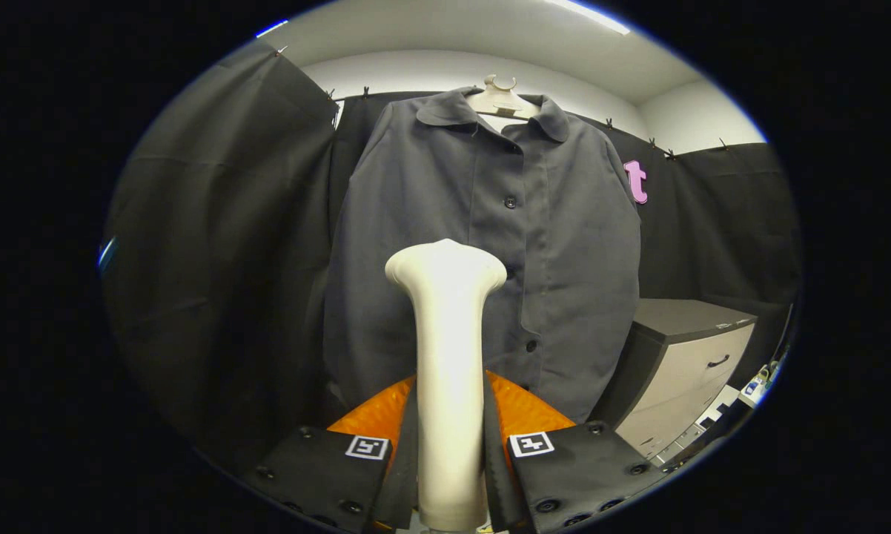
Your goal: Iron the clothes twice with a garment steamer, once on the left side and once on the right side.
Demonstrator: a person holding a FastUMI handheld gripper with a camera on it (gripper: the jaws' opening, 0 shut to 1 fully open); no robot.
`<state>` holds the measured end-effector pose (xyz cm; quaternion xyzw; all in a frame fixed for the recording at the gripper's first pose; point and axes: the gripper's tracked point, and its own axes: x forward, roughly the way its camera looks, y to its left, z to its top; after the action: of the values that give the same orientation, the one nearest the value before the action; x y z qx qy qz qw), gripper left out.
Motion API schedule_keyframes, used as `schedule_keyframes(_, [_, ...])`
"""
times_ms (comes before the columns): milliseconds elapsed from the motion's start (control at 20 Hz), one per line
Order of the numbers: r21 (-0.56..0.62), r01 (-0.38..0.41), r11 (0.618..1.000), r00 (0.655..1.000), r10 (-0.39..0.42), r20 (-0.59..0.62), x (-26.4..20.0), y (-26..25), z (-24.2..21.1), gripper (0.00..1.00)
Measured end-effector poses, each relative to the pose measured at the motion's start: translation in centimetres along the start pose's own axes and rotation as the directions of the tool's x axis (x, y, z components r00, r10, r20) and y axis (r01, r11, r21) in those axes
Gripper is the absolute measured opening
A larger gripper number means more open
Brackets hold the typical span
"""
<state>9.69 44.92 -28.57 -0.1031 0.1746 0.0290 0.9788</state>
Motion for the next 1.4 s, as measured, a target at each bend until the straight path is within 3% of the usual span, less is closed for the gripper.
schedule_keyframes(350, [0.003,0.009,1.0,0.996,-0.009,-0.084,-1.6,-0.3,-4.7,0.45])
schedule_keyframes(800, [-0.001,-0.007,1.0,0.991,0.006,-0.132,-2.5,0.4,-7.1,0.46])
schedule_keyframes(1000, [0.016,-0.009,1.0,0.995,0.01,-0.101,-2.7,0.3,-5.1,0.46])
schedule_keyframes(1400, [0.035,-0.027,0.999,0.998,0.025,0.057,-4.4,-1.6,3.9,0.46])
